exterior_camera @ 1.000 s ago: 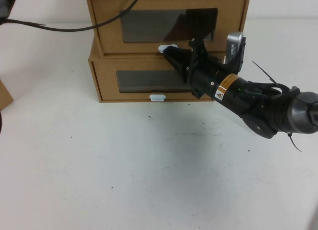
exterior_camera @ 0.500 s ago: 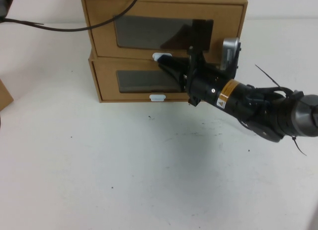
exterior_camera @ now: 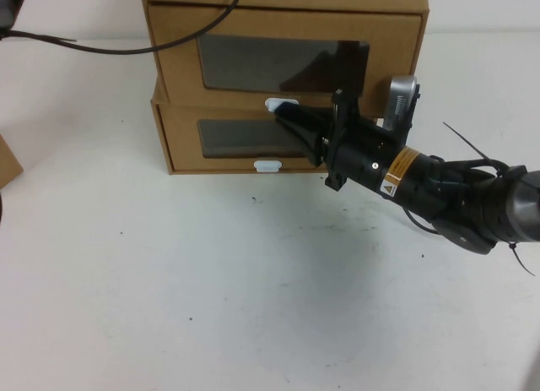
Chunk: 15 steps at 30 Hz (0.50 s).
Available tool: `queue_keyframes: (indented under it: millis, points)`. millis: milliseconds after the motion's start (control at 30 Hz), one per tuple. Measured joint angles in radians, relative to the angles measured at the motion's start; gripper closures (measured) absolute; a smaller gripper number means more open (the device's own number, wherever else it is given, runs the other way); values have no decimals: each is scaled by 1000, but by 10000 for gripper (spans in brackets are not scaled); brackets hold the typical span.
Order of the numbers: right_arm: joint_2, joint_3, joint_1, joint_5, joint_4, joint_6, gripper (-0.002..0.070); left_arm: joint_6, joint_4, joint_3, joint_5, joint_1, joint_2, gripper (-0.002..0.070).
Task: Open the shoe box
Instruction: 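Pull the top drawer of the cardboard box fully open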
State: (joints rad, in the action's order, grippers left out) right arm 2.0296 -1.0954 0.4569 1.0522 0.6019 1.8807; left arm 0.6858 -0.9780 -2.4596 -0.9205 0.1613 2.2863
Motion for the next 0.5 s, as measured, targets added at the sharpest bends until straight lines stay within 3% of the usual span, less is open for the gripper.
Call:
queue_keyframes:
  millis: [500]
  points:
    - [-10, 0, -89, 13, 126, 45, 678, -95, 42, 0, 3, 8, -2, 683]
